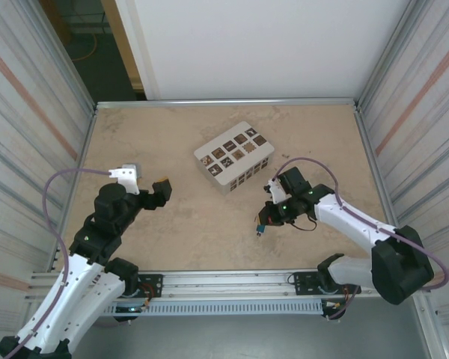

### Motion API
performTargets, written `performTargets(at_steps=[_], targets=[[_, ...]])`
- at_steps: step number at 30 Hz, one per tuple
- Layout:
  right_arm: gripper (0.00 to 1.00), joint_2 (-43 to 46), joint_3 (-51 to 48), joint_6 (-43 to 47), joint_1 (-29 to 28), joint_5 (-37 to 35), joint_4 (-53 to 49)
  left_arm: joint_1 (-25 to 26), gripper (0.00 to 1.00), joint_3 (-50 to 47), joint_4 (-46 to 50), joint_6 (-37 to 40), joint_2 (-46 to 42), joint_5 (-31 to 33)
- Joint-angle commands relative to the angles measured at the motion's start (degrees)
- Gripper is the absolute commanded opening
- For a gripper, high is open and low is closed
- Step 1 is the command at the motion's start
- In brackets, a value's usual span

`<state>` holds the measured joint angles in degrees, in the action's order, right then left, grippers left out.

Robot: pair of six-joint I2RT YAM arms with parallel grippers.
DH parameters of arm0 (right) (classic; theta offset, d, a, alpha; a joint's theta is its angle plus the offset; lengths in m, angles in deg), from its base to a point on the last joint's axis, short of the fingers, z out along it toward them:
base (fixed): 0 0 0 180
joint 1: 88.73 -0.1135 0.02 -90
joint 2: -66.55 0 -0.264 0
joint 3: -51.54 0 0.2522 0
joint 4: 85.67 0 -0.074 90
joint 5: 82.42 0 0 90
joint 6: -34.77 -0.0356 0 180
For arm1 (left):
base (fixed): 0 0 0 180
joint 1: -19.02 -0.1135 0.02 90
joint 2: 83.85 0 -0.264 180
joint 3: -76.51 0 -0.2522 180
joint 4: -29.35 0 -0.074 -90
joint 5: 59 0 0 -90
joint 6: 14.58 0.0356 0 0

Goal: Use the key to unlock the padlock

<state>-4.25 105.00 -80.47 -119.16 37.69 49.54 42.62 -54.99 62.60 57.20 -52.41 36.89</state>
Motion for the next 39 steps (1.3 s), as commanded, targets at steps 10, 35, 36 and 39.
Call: performTargets(at_steps=[10,35,36,39], targets=[[0.00,-4.6,-1.2,-1.0,-0.9,2.8,2.5,-0.3,0.98,-0.8,-0.9,-0.5,0.0,1.3],[0.00,-11.3,-1.5,-0.1,-1.2,1.7,2.8,-0.3,0.99,-0.8,-1.2,-0.5,0.6,1.2],[0.00,-11.4,-1.5,-0.1,-1.2,1.5,2.6,-0.4,0.99,-0.8,-1.2,-0.5,0.6,1.2],[0.00,-12.0,-1.4,0.1,-1.2,1.3,2.4,-0.4,0.99,-0.8,-1.2,-0.5,0.6,1.2]])
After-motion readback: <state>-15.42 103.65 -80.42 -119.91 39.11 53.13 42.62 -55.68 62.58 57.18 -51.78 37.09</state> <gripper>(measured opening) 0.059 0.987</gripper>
